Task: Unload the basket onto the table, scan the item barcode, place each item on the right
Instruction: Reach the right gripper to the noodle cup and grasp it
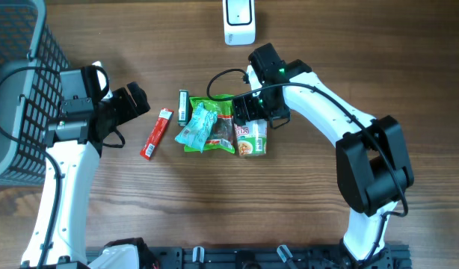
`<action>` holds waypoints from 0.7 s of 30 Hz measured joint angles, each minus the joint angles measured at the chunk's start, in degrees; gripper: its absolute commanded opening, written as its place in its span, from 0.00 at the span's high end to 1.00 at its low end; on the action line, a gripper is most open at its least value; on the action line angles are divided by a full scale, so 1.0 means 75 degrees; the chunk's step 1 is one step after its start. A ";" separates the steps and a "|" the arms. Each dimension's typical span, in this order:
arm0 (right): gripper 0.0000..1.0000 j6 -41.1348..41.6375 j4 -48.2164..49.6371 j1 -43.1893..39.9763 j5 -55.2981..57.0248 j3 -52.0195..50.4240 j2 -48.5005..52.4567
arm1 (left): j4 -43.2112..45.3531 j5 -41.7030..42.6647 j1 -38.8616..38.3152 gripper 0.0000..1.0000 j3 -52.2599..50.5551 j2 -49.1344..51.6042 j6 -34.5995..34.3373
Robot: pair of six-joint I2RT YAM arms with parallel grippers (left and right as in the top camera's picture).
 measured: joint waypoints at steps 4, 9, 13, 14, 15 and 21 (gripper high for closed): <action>0.00 -0.0003 0.0111 0.0000 0.0003 -0.0009 0.0000 | 0.0003 0.0000 0.0000 0.00 0.0000 0.0000 0.0000; 0.00 0.0000 0.0411 0.0000 -0.0003 -0.0128 0.0000 | 0.0000 0.0000 0.0000 0.00 0.0000 0.0000 0.0000; 0.00 0.0000 0.0437 0.0000 -0.0003 -0.0160 0.0000 | 0.0000 0.0000 0.0000 0.00 0.0000 0.0000 0.0000; 0.00 0.0000 0.0428 0.0000 -0.0003 -0.0160 0.0000 | 0.0000 0.0000 0.0000 0.00 0.0000 0.0000 0.0000; 0.00 0.0000 0.0420 -0.0003 0.0000 -0.0160 -0.0006 | 0.0000 0.0000 0.0000 0.00 0.0000 0.0000 0.0000; 0.07 0.0000 0.0321 -0.0003 0.0035 -0.0166 -0.0344 | 0.0000 0.0000 0.0000 0.00 0.0000 0.0000 0.0000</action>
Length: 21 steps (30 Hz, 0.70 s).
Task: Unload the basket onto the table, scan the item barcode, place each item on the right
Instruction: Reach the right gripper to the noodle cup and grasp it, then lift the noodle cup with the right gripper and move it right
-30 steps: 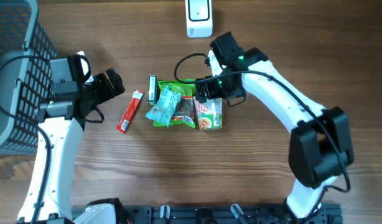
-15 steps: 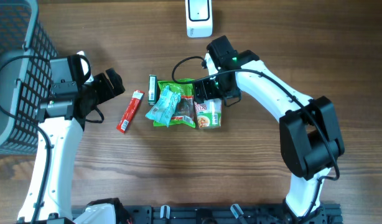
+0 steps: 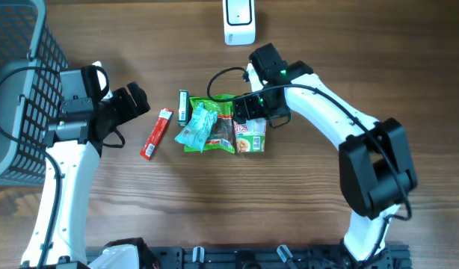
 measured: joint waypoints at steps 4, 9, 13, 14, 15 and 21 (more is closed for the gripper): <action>0.10 0.0000 -0.0131 -0.0006 0.0003 0.0000 -0.0717 | 0.0000 0.0000 0.0000 0.00 0.0000 0.0000 0.0000; 0.10 0.0003 -0.0358 -0.0006 0.0099 0.0000 -0.1186 | 0.0000 0.0000 0.0000 0.00 0.0000 0.0000 0.0000; 0.10 0.0242 -0.0659 -0.0006 0.0880 0.0000 -0.1224 | 0.0003 0.0000 0.0000 0.00 0.0000 0.0000 0.0000; 0.09 0.0361 -0.0717 -0.0006 0.1145 0.0000 -0.1239 | 0.0000 0.0000 0.0000 0.00 0.0000 0.0000 0.0000; 0.10 0.0484 -0.0749 -0.0015 0.1405 0.0000 -0.1256 | 0.0000 0.0000 0.0000 0.00 0.0000 0.0000 0.0000; 0.11 0.1163 -0.0764 -0.0015 0.2346 0.0000 -0.1708 | 0.0000 0.0000 0.0000 0.00 0.0000 0.0000 0.0000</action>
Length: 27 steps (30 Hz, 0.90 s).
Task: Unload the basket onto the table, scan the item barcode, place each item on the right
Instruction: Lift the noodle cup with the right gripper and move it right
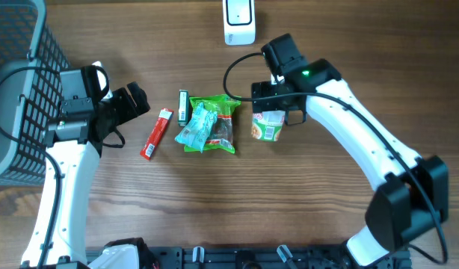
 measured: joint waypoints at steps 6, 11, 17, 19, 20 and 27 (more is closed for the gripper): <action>0.11 0.0294 -0.0026 -0.0003 0.0530 0.0000 -0.1163 | 0.0000 0.0000 0.0000 0.00 0.0000 0.0000 0.0000; 0.10 0.0644 0.0058 0.0020 0.1064 -0.0230 -0.2361 | -0.0003 0.0000 0.0000 0.00 0.0000 0.0000 0.0000; 0.07 0.1154 0.1209 0.0592 0.2305 -0.1702 -0.3054 | 0.0000 0.0000 0.0000 0.00 0.0000 0.0000 0.0000; 0.07 0.1300 0.2005 0.0970 0.2812 -0.2483 -0.3034 | -0.0003 0.0000 0.0000 0.00 0.0000 0.0000 0.0000; 0.07 0.1346 0.2369 0.1107 0.2993 -0.2809 -0.3031 | 0.0003 -0.0003 0.0000 0.00 0.0000 0.0000 0.0000; 0.04 0.1431 0.5552 0.1649 0.4284 -0.5033 -0.2999 | 0.0000 0.0000 0.0000 0.00 0.0000 0.0000 0.0000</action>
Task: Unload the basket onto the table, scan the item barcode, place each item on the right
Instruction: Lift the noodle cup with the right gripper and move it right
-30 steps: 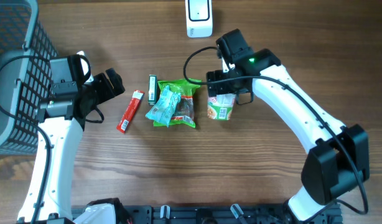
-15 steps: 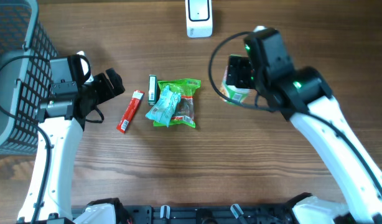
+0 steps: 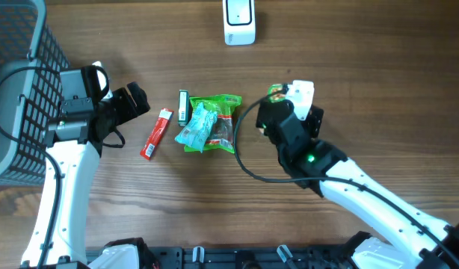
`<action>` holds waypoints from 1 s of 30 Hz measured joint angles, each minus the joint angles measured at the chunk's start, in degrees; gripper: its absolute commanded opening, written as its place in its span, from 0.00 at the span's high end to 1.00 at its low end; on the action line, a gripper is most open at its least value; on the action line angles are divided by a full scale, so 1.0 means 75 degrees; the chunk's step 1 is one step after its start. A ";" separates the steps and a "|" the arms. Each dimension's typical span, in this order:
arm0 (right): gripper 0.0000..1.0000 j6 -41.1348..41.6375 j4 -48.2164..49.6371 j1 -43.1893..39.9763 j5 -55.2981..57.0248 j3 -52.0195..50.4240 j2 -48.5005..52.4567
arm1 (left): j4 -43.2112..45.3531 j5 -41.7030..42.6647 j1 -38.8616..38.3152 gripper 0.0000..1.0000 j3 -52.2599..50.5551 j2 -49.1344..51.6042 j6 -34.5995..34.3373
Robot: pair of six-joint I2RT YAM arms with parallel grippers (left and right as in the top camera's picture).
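The white barcode scanner (image 3: pixel 239 22) stands at the table's far edge. My right gripper (image 3: pixel 291 103) is lifted to the right of the item pile and shut on a small green and white snack packet (image 3: pixel 283 92), whose top pokes out past the wrist. The packet is below and right of the scanner, and most of it is hidden by the arm. On the left, my left gripper (image 3: pixel 134 102) hovers open with nothing in it, just left of a red stick pack (image 3: pixel 156 134).
A green bag (image 3: pixel 218 119) with a light-blue packet (image 3: pixel 195 126) on it lies mid-table, beside a narrow green pack (image 3: pixel 183 106). A grey wire basket (image 3: pixel 20 90) fills the left edge. A black cable loops from the right arm over the table.
My right arm has swung round and risen, and the snack packet has gone from just right of the green bag to higher and further right. The left arm has not moved.
My right gripper was down on the snack packet at the pile's right edge, and stayed there a moment later. Then the packet was clear of the pile, held just right of it. Now it is held up nearer the camera, below the scanner.
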 measured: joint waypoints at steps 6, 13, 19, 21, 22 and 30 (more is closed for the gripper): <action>0.00 -0.0329 0.1405 -0.0003 0.0373 -0.0854 0.0274 | 0.0000 0.0000 0.0000 0.00 0.0000 0.0000 0.0000; 0.00 -0.0670 0.1603 -0.0003 0.0487 -0.0927 0.0790 | 0.0000 0.0000 0.0000 0.00 0.0000 0.0000 0.0000; 0.00 -0.0985 0.1626 -0.0003 0.0420 -0.0927 0.0825 | 0.0000 0.0000 0.0000 0.00 0.0000 0.0000 0.0000; 0.00 -0.1256 0.1617 -0.0003 0.0187 -0.0927 0.0708 | 0.0000 0.0000 0.0000 0.00 0.0000 0.0000 0.0000; 0.00 -0.1381 0.1603 -0.0003 0.0023 -0.0927 0.0583 | 0.0000 0.0000 0.0000 0.00 0.0000 0.0000 0.0000; 0.00 -0.1670 0.0012 -0.0096 -0.1346 -0.0294 -0.0516 | 0.0000 0.0000 0.0000 0.00 0.0000 0.0000 0.0000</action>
